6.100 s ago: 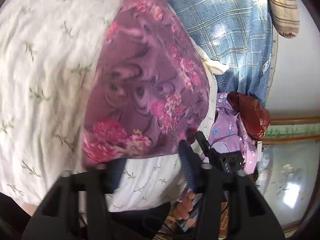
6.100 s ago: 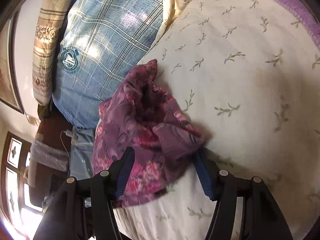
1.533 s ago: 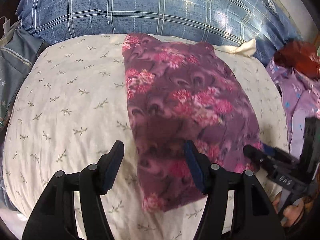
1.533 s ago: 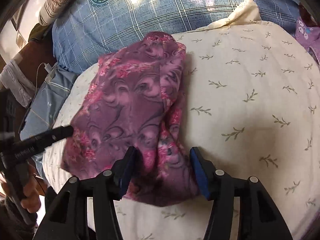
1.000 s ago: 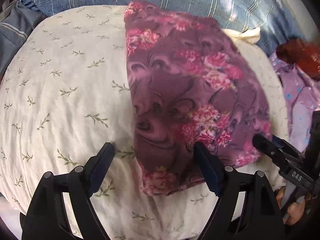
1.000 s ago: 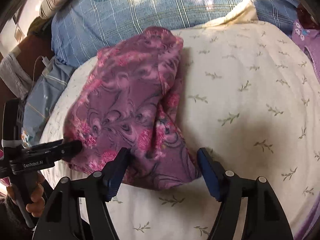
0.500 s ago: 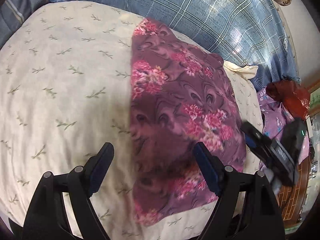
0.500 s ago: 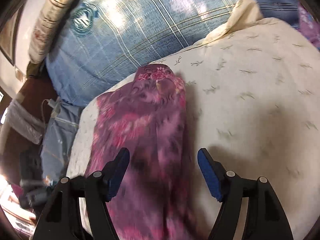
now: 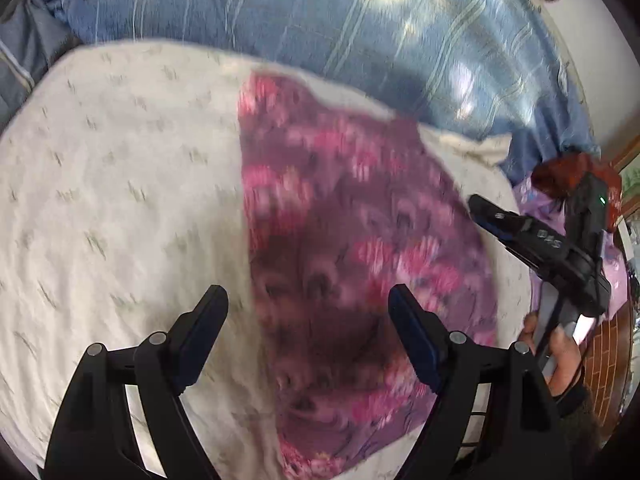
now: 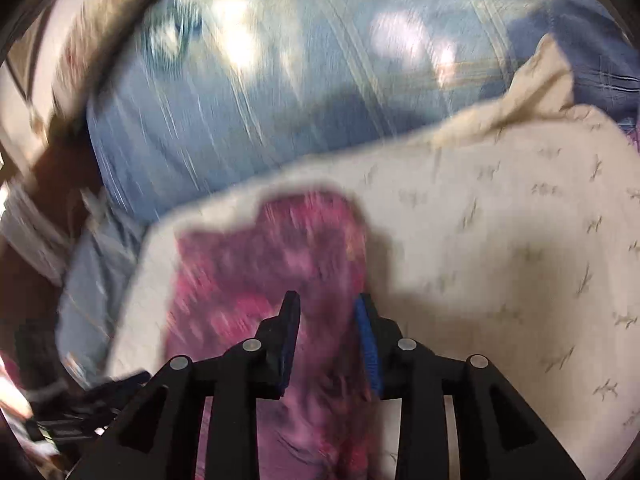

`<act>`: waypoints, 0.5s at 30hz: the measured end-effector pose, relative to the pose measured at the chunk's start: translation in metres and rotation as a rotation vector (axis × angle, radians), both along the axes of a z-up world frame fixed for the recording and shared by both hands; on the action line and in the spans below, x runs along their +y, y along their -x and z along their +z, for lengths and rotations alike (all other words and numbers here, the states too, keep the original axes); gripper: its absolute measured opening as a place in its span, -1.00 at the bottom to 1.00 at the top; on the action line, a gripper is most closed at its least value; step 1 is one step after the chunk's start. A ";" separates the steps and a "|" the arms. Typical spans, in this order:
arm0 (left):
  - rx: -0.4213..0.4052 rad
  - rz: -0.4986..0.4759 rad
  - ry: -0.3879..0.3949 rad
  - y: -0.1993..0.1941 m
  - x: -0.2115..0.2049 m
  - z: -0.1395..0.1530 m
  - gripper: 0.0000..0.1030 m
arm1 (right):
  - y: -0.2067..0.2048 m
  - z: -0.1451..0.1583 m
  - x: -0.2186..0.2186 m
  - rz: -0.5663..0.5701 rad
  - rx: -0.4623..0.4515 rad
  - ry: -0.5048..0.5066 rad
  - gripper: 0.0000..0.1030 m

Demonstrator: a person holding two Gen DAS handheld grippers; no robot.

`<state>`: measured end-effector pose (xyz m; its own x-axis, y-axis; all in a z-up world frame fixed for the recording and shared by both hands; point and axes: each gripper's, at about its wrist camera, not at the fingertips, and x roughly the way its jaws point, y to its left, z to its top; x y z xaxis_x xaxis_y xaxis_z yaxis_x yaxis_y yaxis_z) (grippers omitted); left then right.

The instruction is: Fold small clothes

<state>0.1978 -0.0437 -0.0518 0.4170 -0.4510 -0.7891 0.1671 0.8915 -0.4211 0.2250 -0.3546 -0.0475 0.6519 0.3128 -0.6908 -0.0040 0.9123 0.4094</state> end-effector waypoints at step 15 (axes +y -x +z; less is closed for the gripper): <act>0.063 -0.008 -0.052 -0.033 -0.009 -0.015 0.61 | 0.013 -0.013 0.001 0.062 0.082 0.006 0.27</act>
